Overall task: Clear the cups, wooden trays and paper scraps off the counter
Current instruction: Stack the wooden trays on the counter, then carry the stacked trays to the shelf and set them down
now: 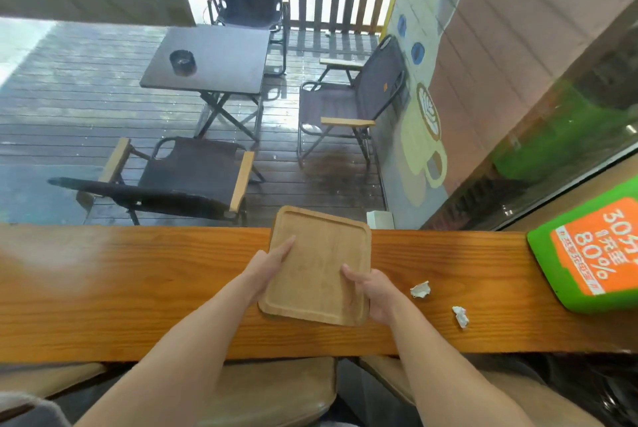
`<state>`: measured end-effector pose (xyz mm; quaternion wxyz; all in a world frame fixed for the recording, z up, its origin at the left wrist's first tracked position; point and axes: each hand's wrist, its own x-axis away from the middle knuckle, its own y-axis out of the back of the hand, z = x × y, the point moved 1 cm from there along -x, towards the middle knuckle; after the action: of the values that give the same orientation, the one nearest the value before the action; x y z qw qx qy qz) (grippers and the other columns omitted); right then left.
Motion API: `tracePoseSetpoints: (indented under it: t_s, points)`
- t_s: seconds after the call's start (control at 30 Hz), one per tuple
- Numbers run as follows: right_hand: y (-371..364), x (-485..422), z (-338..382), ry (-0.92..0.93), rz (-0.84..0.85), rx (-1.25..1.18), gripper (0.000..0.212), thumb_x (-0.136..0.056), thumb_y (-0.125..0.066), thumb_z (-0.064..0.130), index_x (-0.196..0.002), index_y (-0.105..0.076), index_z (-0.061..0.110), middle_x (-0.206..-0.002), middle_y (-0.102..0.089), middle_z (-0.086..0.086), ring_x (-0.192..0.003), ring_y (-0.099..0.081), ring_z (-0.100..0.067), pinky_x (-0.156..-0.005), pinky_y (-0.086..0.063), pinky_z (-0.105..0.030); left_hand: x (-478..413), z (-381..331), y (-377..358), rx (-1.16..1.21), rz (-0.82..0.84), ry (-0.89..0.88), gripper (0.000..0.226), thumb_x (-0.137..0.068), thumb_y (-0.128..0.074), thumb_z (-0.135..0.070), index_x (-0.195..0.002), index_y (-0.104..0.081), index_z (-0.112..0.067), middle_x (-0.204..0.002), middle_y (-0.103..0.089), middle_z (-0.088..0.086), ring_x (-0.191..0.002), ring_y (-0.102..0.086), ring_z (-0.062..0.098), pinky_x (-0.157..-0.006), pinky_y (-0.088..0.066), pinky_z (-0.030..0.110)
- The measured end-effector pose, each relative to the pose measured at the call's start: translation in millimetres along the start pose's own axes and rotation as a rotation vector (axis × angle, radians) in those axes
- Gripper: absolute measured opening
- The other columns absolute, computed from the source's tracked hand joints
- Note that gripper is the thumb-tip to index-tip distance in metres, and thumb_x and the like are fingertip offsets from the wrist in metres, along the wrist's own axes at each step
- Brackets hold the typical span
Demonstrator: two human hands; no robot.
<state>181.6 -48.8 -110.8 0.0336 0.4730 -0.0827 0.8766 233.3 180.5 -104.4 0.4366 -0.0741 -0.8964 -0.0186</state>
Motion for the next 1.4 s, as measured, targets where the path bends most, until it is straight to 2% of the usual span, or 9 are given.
tracePoseSetpoints:
  t_s: [0.1, 0.27, 0.4, 0.5, 0.7, 0.9, 1.13, 1.27, 1.4]
  points:
    - [8, 21, 11, 0.054, 0.009, 0.008, 0.045, -0.082, -0.077, 0.033, -0.119, -0.061, 0.014, -0.104, -0.076, -0.006, -0.099, -0.071, -0.03, -0.073, -0.056, -0.045, 11, -9, -10, -0.068, -0.037, -0.058, 0.091, -0.077, -0.064, -0.068, -0.141, -0.04, -0.008, -0.123, -0.064, 0.012, -0.106, -0.064, 0.031, -0.091, -0.054, 0.048]
    - [8, 57, 7, 0.159, -0.195, -0.064, 0.078, -0.073, -0.078, 0.057, -0.131, -0.055, 0.011, -0.118, -0.068, -0.011, -0.108, -0.063, -0.033, -0.097, -0.049, -0.052, 29, -20, -26, -0.184, -0.029, -0.106, 0.084, -0.076, -0.065, -0.07, -0.131, -0.05, -0.008, -0.109, -0.069, 0.011, -0.092, -0.069, 0.029, -0.08, -0.059, 0.043]
    - [0, 84, -7, 0.179, -0.399, -0.071, 0.089, -0.075, -0.071, 0.066, -0.136, -0.049, 0.006, -0.1, -0.063, -0.003, -0.088, -0.059, -0.023, -0.071, -0.048, -0.037, 46, -25, -30, -0.301, 0.007, -0.145, 0.079, -0.074, -0.065, -0.073, -0.119, -0.058, -0.008, -0.095, -0.071, 0.007, -0.079, -0.07, 0.023, -0.055, -0.053, 0.031]
    - [-9, 100, -23, 0.218, -0.465, -0.109, 0.084, -0.075, -0.072, 0.064, -0.132, -0.049, 0.008, -0.108, -0.065, -0.006, -0.096, -0.061, -0.026, -0.079, -0.048, -0.04, 54, -18, -26, -0.375, 0.02, -0.15, 0.079, -0.072, -0.063, -0.077, -0.114, -0.056, -0.01, -0.088, -0.068, 0.004, -0.072, -0.067, 0.02, -0.047, -0.047, 0.028]
    - [-28, 140, -73, 0.2, -0.676, -0.18, 0.07, -0.079, -0.073, 0.056, -0.124, -0.059, 0.004, -0.082, -0.063, 0.003, -0.071, -0.06, -0.013, -0.047, -0.041, -0.023, 61, 16, -28, -0.485, 0.115, -0.122, 0.093, -0.067, -0.065, -0.079, -0.122, -0.054, -0.006, -0.091, -0.065, 0.006, -0.079, -0.065, 0.024, -0.056, -0.049, 0.032]
    - [1, 198, -123, 0.209, -0.814, -0.253, 0.069, -0.075, -0.076, 0.059, -0.118, -0.063, 0.007, -0.096, -0.071, -0.006, -0.082, -0.067, -0.022, -0.056, -0.05, -0.028, 97, 48, -75, -0.545, 0.279, -0.112, 0.101, -0.062, -0.066, -0.083, -0.129, -0.053, -0.008, -0.111, -0.066, 0.01, -0.098, -0.065, 0.03, -0.092, -0.054, 0.044]
    - [39, 249, -166, 0.304, -0.879, -0.388, 0.073, -0.074, -0.077, 0.06, -0.12, -0.062, 0.005, -0.104, -0.072, -0.011, -0.092, -0.069, -0.029, -0.08, -0.057, -0.041, 151, 53, -130, -0.643, 0.41, -0.208, 0.091, -0.056, -0.068, -0.084, -0.111, -0.061, -0.012, -0.095, -0.07, 0.005, -0.084, -0.068, 0.024, -0.067, -0.054, 0.035]
    - [63, 279, -206, 0.336, -0.927, -0.465, 0.074, -0.071, -0.077, 0.064, -0.113, -0.063, 0.005, -0.097, -0.071, -0.009, -0.084, -0.069, -0.026, -0.061, -0.052, -0.032, 181, 71, -168, -0.708, 0.466, -0.274, 0.096, -0.051, -0.07, -0.085, -0.115, -0.059, -0.015, -0.102, -0.07, 0.005, -0.089, -0.069, 0.025, -0.077, -0.058, 0.038]
    - [103, 322, -271, 0.343, -0.97, -0.536, 0.078, -0.07, -0.075, 0.066, -0.117, -0.057, 0.006, -0.103, -0.068, -0.01, -0.09, -0.066, -0.027, -0.072, -0.053, -0.038, 228, 120, -224, -0.752, 0.549, -0.308, 0.086, -0.058, -0.073, -0.078, -0.116, -0.054, -0.017, -0.106, -0.068, 0.006, -0.094, -0.068, 0.027, -0.091, -0.055, 0.044]
